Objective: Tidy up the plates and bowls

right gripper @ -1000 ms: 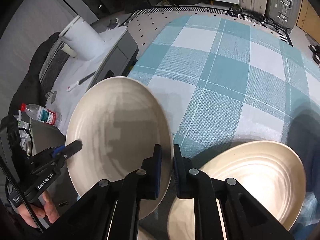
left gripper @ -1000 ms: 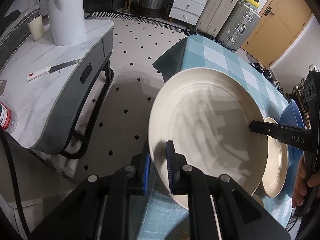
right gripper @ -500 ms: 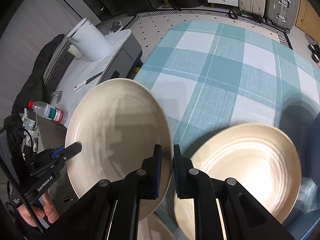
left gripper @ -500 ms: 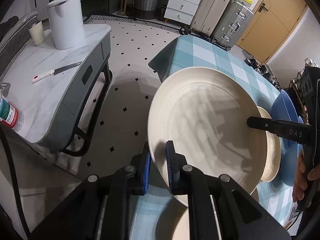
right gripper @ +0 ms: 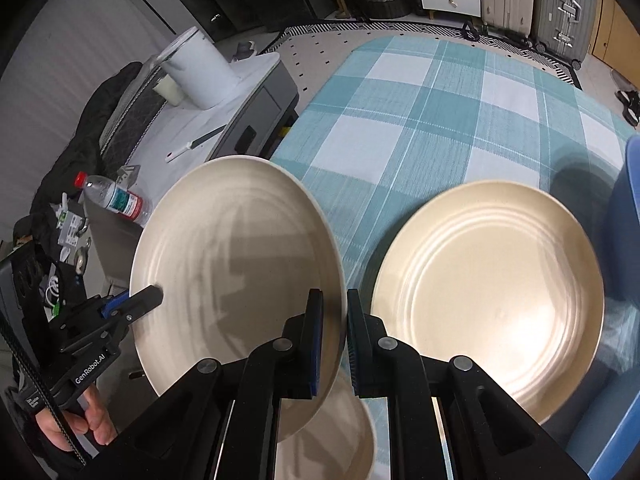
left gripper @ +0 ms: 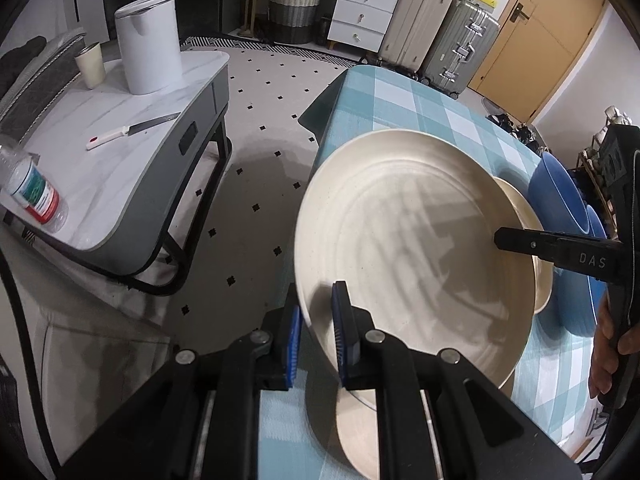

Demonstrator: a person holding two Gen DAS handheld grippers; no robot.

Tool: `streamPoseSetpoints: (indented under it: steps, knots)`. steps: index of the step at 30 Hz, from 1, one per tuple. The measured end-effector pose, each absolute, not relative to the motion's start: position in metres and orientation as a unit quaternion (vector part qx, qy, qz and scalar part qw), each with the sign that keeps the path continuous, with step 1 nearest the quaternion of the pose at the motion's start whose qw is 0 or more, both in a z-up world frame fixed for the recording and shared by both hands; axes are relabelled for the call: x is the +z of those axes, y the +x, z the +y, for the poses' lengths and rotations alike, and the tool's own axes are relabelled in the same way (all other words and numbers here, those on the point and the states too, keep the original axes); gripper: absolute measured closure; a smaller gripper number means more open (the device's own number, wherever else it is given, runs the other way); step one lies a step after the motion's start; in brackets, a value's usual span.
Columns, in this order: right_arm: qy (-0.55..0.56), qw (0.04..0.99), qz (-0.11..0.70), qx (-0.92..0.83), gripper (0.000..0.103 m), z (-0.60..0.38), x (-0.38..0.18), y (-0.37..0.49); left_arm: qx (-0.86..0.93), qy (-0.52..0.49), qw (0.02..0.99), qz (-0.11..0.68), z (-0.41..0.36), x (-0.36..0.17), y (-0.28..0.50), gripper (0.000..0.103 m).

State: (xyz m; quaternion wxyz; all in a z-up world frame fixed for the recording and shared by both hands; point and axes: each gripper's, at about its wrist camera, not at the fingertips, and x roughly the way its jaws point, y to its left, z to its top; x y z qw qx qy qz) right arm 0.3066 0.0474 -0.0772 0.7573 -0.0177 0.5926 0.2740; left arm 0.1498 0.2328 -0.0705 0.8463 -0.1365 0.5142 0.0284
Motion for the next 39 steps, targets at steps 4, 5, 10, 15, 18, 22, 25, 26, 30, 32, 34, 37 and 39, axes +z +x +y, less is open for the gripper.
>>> streamPoseSetpoints:
  steps: [4, 5, 10, 15, 18, 22, 25, 26, 30, 32, 34, 37, 39]
  knots:
    - [-0.013, 0.759, 0.589, 0.277, 0.092, 0.040, -0.075, 0.289, 0.033, -0.128, 0.849, 0.512, 0.226, -0.071, 0.134, 0.091]
    - [-0.012, 0.759, 0.589, 0.278, 0.092, 0.038, -0.076, 0.285, 0.034, -0.126, 0.850, 0.511, 0.224, -0.071, 0.132, 0.091]
    - [-0.022, 0.758, 0.585, 0.288, 0.092, 0.032, -0.079, 0.267, 0.036, -0.128, 0.847, 0.514, 0.219, -0.076, 0.121, 0.090]
    - [-0.016, 0.757, 0.583, 0.293, 0.092, 0.020, -0.081, 0.255, 0.036, -0.119, 0.847, 0.516, 0.209, -0.078, 0.114, 0.090]
    - [-0.017, 0.759, 0.582, 0.292, 0.092, 0.016, -0.085, 0.251, 0.038, -0.108, 0.851, 0.513, 0.204, -0.077, 0.110, 0.090]
    - [-0.005, 0.759, 0.583, 0.290, 0.092, 0.009, -0.092, 0.246, 0.041, -0.103, 0.850, 0.515, 0.202, -0.082, 0.109, 0.090]
    - [0.002, 0.758, 0.585, 0.289, 0.092, 0.007, -0.098, 0.243, 0.038, -0.105, 0.847, 0.519, 0.201, -0.087, 0.106, 0.090]
    - [0.002, 0.758, 0.585, 0.289, 0.092, 0.006, -0.100, 0.242, 0.038, -0.104, 0.848, 0.519, 0.199, -0.087, 0.105, 0.090]
    - [0.006, 0.758, 0.585, 0.288, 0.092, 0.002, -0.104, 0.237, 0.039, -0.100, 0.849, 0.517, 0.196, -0.089, 0.101, 0.090]
    - [0.006, 0.758, 0.586, 0.287, 0.092, 0.001, -0.106, 0.234, 0.039, -0.098, 0.850, 0.516, 0.195, -0.090, 0.099, 0.090]
    - [0.003, 0.759, 0.585, 0.288, 0.092, 0.001, -0.107, 0.230, 0.039, -0.097, 0.850, 0.517, 0.194, -0.090, 0.096, 0.090]
    - [0.004, 0.758, 0.584, 0.289, 0.092, 0.000, -0.108, 0.226, 0.038, -0.097, 0.849, 0.518, 0.194, -0.093, 0.093, 0.090]
    - [0.004, 0.758, 0.584, 0.289, 0.092, 0.000, -0.108, 0.225, 0.039, -0.096, 0.848, 0.519, 0.193, -0.095, 0.092, 0.090]
